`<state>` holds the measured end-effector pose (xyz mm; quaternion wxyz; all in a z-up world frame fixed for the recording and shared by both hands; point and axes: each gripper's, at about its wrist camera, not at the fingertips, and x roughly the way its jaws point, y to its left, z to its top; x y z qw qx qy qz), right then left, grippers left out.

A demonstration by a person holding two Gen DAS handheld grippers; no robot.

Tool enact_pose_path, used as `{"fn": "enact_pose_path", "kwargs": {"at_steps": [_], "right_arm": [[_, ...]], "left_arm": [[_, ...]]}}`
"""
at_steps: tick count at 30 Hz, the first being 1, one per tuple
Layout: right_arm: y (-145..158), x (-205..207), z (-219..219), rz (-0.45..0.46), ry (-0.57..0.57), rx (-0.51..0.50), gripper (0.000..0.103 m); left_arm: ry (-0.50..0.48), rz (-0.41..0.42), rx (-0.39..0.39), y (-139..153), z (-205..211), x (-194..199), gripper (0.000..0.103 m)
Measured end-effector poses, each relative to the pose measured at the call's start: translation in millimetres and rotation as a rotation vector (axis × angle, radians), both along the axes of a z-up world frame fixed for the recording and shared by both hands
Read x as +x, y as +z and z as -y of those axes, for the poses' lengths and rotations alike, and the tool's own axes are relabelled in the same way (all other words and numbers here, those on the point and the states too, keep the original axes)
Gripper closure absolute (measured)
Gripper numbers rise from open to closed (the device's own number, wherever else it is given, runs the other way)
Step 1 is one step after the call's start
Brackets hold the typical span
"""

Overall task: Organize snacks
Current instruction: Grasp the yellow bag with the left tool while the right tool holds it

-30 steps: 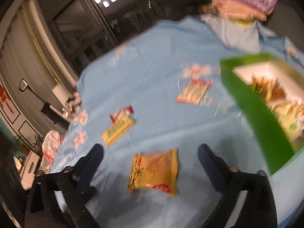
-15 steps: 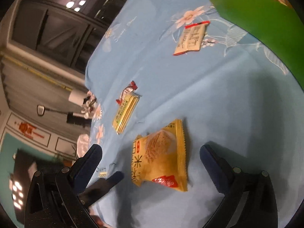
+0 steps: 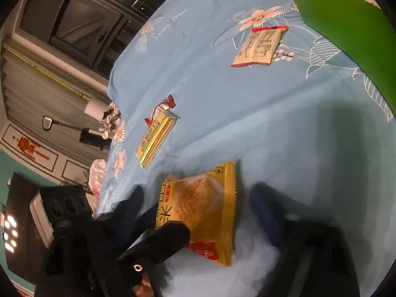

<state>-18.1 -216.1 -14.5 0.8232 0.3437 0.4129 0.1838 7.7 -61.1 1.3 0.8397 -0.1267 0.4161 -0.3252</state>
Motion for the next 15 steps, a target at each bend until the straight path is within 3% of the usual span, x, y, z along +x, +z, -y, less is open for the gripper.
{"fn": "enact_pose_path", "kwargs": {"at_steps": [2, 5, 7, 11, 12, 15], "right_arm": [[-6.0, 1.0, 5.3, -0.018, -0.006, 0.027, 0.058], [-11.7, 3.2, 4.0, -0.014, -0.003, 0.074, 0.061], [-11.4, 5.3, -2.0, -0.015, 0.018, 0.057, 0.063], [-12.3, 5.9, 0.4, -0.024, 0.013, 0.091, 0.067], [-13.0, 6.3, 2.0, -0.030, 0.010, 0.102, 0.068], [-15.2, 6.5, 4.1, -0.042, 0.007, 0.115, 0.070]], "left_arm": [[-0.015, 0.021, 0.057, 0.4, 10.1, 0.5, 0.002], [-0.004, 0.044, 0.116, -0.9, 18.3, -1.4, 0.003], [0.010, 0.038, 0.099, -1.6, 15.8, -0.2, 0.004], [0.037, 0.011, 0.037, -1.1, 0.6, -0.8, 0.018], [0.037, 0.023, 0.062, 0.6, -0.5, -4.5, 0.025], [0.014, 0.035, 0.101, 3.3, -2.0, -12.4, 0.028]]}}
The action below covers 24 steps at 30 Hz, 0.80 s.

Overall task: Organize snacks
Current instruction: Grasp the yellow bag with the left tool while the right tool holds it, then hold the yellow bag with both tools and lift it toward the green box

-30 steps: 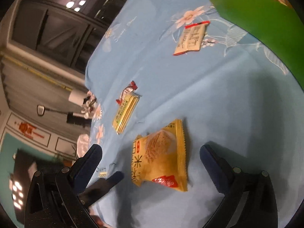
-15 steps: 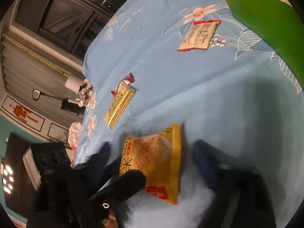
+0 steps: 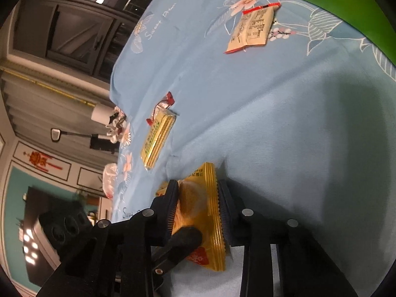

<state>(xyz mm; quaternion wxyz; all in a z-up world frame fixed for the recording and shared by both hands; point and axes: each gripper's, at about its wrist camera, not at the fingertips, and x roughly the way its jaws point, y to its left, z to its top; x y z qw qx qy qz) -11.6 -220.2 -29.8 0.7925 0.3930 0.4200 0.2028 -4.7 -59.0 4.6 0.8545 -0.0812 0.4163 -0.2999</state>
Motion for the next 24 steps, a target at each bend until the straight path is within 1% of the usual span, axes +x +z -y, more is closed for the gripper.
{"fn": "enact_pose_path", "kwargs": {"at_steps": [2, 4, 5, 6, 8, 9, 10, 12, 14, 16, 17, 21, 24], "right_arm": [[1.3, -0.9, -1.9, 0.000, 0.003, -0.020, 0.070], [2.7, -2.1, -4.3, 0.005, 0.013, -0.045, 0.070], [2.3, -1.9, -4.1, 0.004, 0.013, -0.043, 0.070], [1.3, -1.7, -3.1, 0.000, 0.013, -0.035, 0.070], [0.9, -1.2, -1.5, -0.001, 0.013, -0.023, 0.070], [0.7, -1.2, -1.5, -0.002, 0.012, -0.025, 0.070], [1.0, -1.5, -1.7, -0.001, 0.009, -0.030, 0.070], [1.8, -2.3, -3.4, -0.001, 0.004, -0.042, 0.070], [1.8, -2.3, -3.6, -0.003, -0.001, -0.040, 0.069], [1.7, -1.4, -3.3, -0.007, 0.002, -0.033, 0.069], [2.3, -1.2, -4.7, -0.004, 0.011, -0.040, 0.069], [6.9, -2.8, -14.4, 0.022, 0.046, -0.084, 0.069], [6.8, -4.5, -14.6, 0.025, 0.035, -0.079, 0.069]], "left_arm": [[-0.006, -0.010, -0.019, -0.8, -6.7, -3.1, 0.029], [-0.002, -0.047, -0.102, -1.4, -20.0, -2.3, 0.029], [0.004, -0.066, -0.143, -1.7, -26.0, -1.3, 0.027], [0.012, -0.091, -0.203, -3.0, -34.0, 0.3, 0.026], [0.023, -0.112, -0.246, -2.9, -42.0, 0.3, 0.027], [0.014, -0.117, -0.240, -2.2, -42.5, -0.6, 0.028], [0.006, -0.114, -0.221, -1.7, -41.4, -1.7, 0.031], [0.005, -0.105, -0.203, -2.0, -40.7, -3.3, 0.039], [0.007, -0.116, -0.208, -2.1, -44.0, -4.2, 0.044], [0.002, -0.133, -0.218, -2.6, -46.9, -3.3, 0.047], [0.001, -0.135, -0.217, -3.1, -47.5, -2.8, 0.050], [0.008, -0.139, -0.220, -4.3, -50.5, -3.0, 0.052], [0.005, -0.144, -0.221, -3.5, -51.9, -3.1, 0.053]]}}
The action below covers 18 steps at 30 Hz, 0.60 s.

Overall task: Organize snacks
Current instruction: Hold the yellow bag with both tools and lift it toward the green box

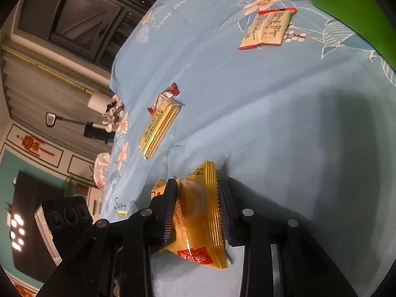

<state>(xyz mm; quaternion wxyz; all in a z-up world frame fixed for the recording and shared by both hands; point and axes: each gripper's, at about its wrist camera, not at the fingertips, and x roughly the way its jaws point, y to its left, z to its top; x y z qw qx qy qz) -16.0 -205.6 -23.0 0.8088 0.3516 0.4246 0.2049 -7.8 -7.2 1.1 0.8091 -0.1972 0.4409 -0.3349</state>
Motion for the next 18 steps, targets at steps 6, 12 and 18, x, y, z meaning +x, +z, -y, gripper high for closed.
{"fn": "enact_pose_path", "kwargs": {"at_steps": [6, 12, 18], "right_arm": [[0.9, 0.6, 1.0, -0.002, -0.007, -0.006, 0.069], [0.3, 3.9, 3.2, -0.017, -0.016, -0.010, 0.069], [2.6, 0.8, -1.7, 0.004, -0.025, -0.040, 0.070]], "left_arm": [[-0.006, 0.003, 0.020, 2.2, 0.2, -1.4, 0.054], [-0.023, -0.007, 0.023, 0.5, -4.6, -2.3, 0.059], [-0.012, -0.016, 0.002, -1.1, -8.5, -2.6, 0.059]]}}
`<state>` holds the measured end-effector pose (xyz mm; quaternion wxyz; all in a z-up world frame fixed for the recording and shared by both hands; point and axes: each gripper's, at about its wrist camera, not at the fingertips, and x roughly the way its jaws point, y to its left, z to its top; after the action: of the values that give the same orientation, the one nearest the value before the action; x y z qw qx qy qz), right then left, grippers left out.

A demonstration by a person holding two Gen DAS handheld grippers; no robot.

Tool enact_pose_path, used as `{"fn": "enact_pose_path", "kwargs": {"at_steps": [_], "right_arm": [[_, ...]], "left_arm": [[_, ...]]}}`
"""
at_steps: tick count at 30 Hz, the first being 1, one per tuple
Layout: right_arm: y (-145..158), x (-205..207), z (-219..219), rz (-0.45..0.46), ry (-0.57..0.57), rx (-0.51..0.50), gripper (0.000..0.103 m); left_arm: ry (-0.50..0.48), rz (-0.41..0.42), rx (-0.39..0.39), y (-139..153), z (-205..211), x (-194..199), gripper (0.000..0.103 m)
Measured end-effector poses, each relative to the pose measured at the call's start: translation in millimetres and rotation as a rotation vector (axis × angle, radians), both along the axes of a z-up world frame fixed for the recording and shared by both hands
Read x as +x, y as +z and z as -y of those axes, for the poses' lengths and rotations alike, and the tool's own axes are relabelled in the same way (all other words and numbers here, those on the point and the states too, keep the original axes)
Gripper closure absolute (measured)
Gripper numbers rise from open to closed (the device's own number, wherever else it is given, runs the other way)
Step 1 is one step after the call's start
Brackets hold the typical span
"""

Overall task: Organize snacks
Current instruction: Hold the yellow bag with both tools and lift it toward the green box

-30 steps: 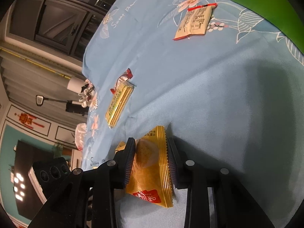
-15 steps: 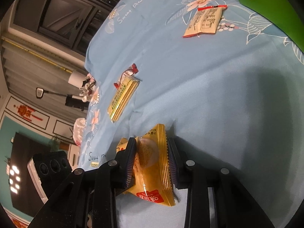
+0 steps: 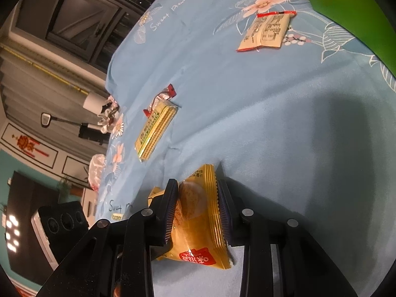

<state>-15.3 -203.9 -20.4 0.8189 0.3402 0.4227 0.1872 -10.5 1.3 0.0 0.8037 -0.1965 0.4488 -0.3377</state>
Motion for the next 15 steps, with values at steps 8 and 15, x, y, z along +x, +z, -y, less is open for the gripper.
{"fn": "enact_pose_path", "kwargs": {"at_steps": [8, 15], "right_arm": [[6.5, -3.9, -0.5, 0.024, 0.000, 0.002, 0.072], [7.5, -4.8, -0.7, 0.032, -0.010, -0.012, 0.075]], "left_arm": [[0.006, 0.019, 0.047, 6.1, 7.2, -3.7, 0.059], [0.014, 0.019, 0.054, 6.4, 6.3, -3.3, 0.059]]}}
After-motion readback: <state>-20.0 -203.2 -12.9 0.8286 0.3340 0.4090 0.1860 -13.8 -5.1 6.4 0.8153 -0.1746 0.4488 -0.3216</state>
